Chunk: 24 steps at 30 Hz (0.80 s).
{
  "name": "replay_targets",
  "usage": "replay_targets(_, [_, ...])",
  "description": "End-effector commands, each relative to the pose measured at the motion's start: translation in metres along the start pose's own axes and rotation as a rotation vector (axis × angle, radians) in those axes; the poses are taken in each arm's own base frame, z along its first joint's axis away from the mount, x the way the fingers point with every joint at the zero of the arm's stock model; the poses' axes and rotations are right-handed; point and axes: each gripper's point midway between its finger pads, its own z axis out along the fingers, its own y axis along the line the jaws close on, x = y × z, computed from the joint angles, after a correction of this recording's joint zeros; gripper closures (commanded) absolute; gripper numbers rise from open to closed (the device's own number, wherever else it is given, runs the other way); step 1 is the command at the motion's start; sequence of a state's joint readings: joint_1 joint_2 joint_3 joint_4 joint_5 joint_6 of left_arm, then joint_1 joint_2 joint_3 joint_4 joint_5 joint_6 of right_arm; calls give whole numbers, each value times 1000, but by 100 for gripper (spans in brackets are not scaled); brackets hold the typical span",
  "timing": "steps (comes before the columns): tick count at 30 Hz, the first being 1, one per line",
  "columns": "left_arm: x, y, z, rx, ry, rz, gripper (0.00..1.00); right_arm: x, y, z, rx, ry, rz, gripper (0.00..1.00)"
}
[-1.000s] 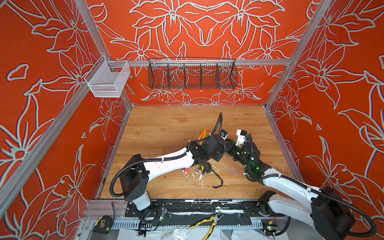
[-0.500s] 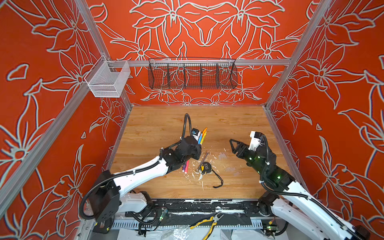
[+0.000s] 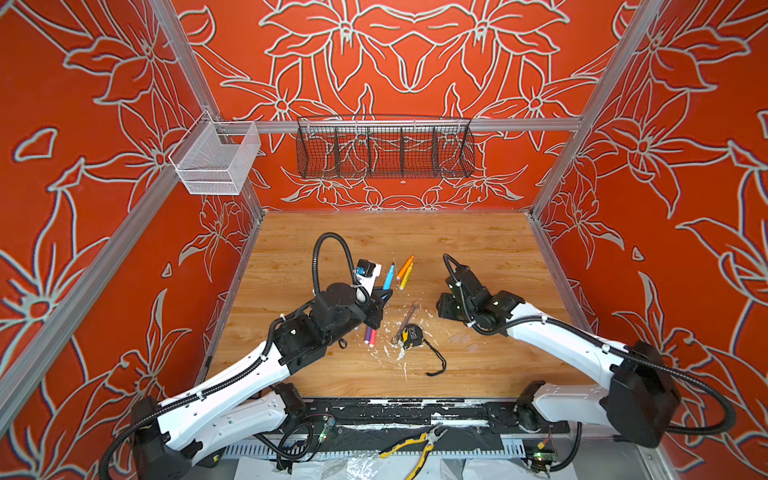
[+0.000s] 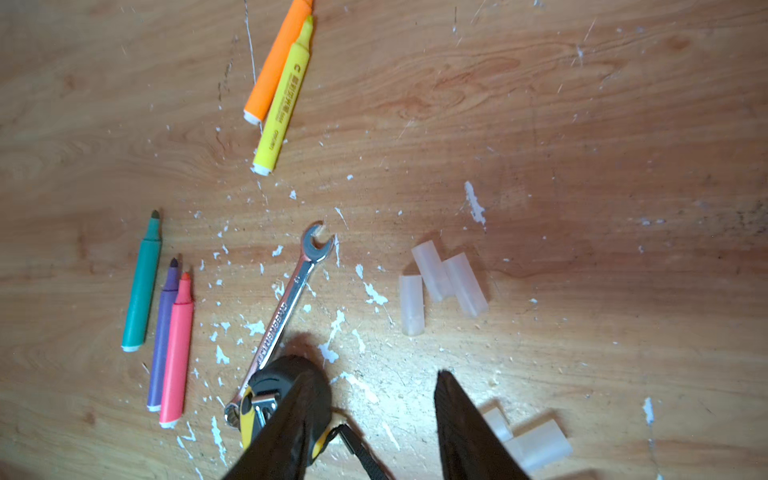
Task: Insert the pens into the pen caps
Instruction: 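Lower the right gripper and grasp a translucent pen cap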
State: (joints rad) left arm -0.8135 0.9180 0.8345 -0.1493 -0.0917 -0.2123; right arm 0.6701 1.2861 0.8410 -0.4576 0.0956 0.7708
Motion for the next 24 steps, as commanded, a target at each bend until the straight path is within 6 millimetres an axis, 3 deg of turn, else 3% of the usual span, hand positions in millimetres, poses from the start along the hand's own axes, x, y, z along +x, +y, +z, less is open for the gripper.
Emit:
replay_targets(1, [-31, -17, -4, 56, -37, 46, 100, 12, -8, 4, 61, 65, -46, 51])
replay_targets(5, [-44, -5, -7, -21, -59, 28, 100, 22, -9, 11, 97, 123, -71, 53])
replay_targets(11, [-59, -11, -13, -9, -48, 19, 100, 28, -11, 7, 99, 148, -106, 50])
replay_targets(12, [-54, -10, -3, -21, -11, 25, 100, 29, -12, 6, 112, 156, -110, 50])
replay_targets(18, [-46, -27, 10, 73, 45, 66, 100, 34, -11, 12, 125, 197, -114, 51])
replay_targets(24, [-31, -8, 22, -19, 46, 59, 100, 35, -9, 32, 159, 233, -110, 59])
